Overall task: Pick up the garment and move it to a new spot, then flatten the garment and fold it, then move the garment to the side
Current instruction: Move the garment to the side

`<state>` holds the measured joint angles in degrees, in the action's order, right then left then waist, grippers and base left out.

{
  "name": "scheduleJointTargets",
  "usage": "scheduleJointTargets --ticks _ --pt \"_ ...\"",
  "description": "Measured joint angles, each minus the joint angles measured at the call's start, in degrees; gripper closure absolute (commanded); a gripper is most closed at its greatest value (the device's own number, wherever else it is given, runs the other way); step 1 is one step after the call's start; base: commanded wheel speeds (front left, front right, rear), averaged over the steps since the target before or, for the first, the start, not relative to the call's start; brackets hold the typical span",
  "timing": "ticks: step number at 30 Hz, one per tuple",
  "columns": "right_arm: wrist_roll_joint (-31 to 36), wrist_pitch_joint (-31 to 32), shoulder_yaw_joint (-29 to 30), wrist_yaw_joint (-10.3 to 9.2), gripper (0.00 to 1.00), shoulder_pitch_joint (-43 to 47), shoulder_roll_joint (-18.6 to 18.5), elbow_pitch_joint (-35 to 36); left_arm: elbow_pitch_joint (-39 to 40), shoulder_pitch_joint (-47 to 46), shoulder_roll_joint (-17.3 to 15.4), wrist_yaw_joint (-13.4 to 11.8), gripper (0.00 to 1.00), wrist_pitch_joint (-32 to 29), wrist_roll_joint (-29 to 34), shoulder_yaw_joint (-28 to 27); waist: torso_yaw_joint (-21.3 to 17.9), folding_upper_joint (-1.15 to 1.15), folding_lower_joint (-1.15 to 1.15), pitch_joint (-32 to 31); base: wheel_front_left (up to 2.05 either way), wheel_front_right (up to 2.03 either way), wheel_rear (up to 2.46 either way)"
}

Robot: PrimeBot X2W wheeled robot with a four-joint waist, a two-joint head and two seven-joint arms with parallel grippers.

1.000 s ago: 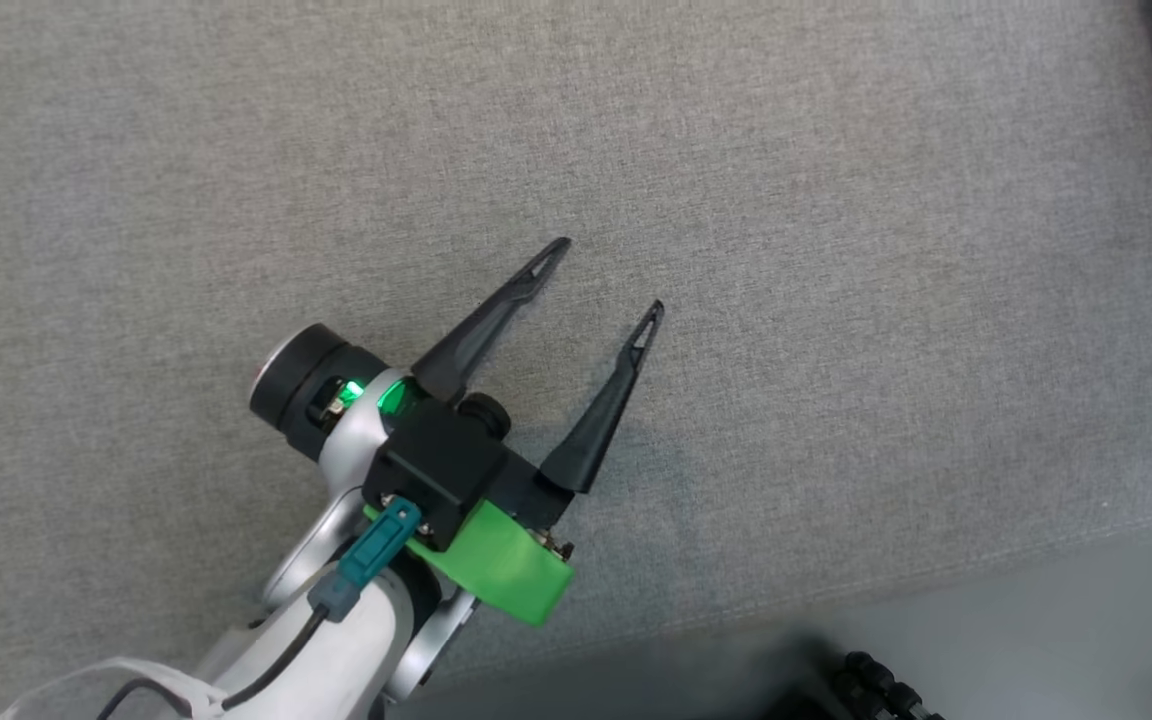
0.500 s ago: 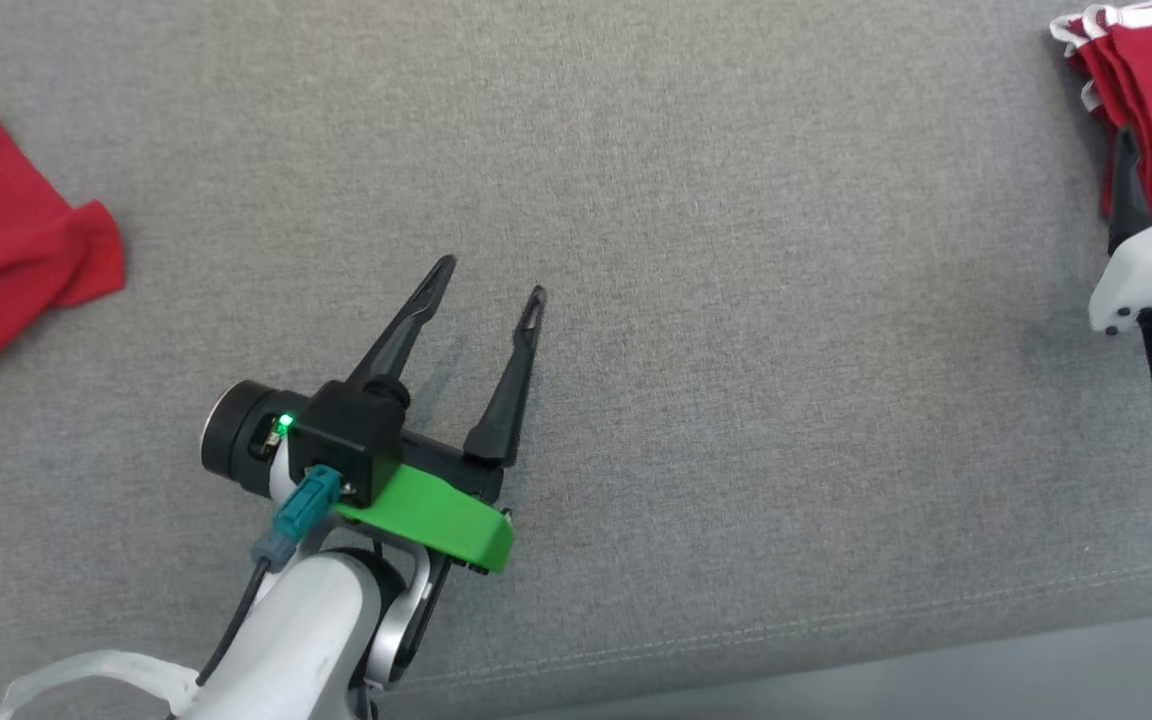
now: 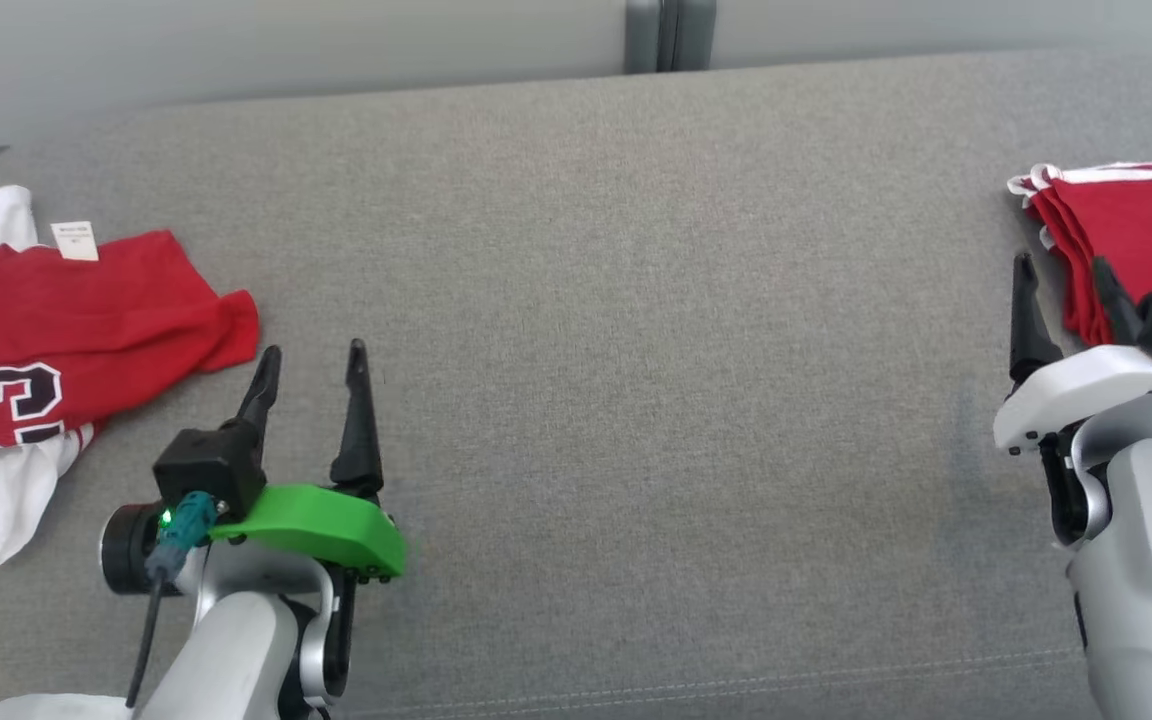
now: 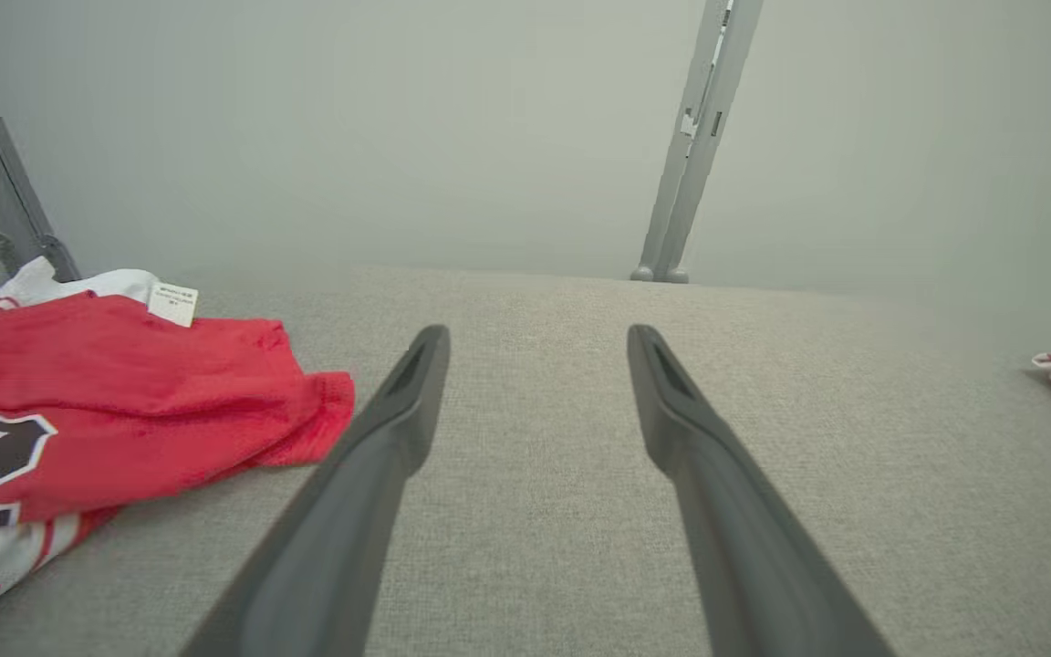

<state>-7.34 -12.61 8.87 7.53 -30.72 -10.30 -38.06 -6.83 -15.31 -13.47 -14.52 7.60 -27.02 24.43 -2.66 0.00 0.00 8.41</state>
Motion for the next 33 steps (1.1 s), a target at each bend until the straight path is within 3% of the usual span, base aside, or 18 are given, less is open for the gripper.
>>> scheduleJointTargets --ticks 3,11,19,24,33 --pt "-1.57 0.73 0.46 0.00 0.00 3.46 3.05 4.05 -2.25 1.32 0.46 -1.72 0.00 0.47 -2.66 -3.07 1.05 0.00 0.00 -3.04 0.00 0.00 0.00" --pt "-3.27 1.74 -0.21 -0.03 0.00 10.81 6.36 13.02 -7.24 3.57 -0.15 -1.49 0.00 3.23 -4.95 -5.88 3.31 0.00 0.00 -7.53 0.00 0.00 0.00" --pt "-5.00 1.81 -4.64 -0.03 0.00 17.33 7.36 18.93 -11.18 5.91 -2.57 1.00 0.00 5.42 -4.57 -5.94 4.85 0.00 0.00 -9.22 0.00 0.00 0.00" --pt "-5.77 0.52 -8.08 -0.03 0.00 20.96 7.45 19.79 -11.67 7.55 -3.33 2.74 0.00 6.45 -3.46 -5.03 5.61 0.00 0.00 -9.72 0.00 0.00 0.00" --pt "-7.78 -0.68 -8.43 -0.03 0.00 25.86 7.44 19.25 -10.88 11.71 -3.99 5.20 0.00 7.17 -2.87 -5.37 6.49 0.00 0.00 -11.34 0.00 0.00 0.00"
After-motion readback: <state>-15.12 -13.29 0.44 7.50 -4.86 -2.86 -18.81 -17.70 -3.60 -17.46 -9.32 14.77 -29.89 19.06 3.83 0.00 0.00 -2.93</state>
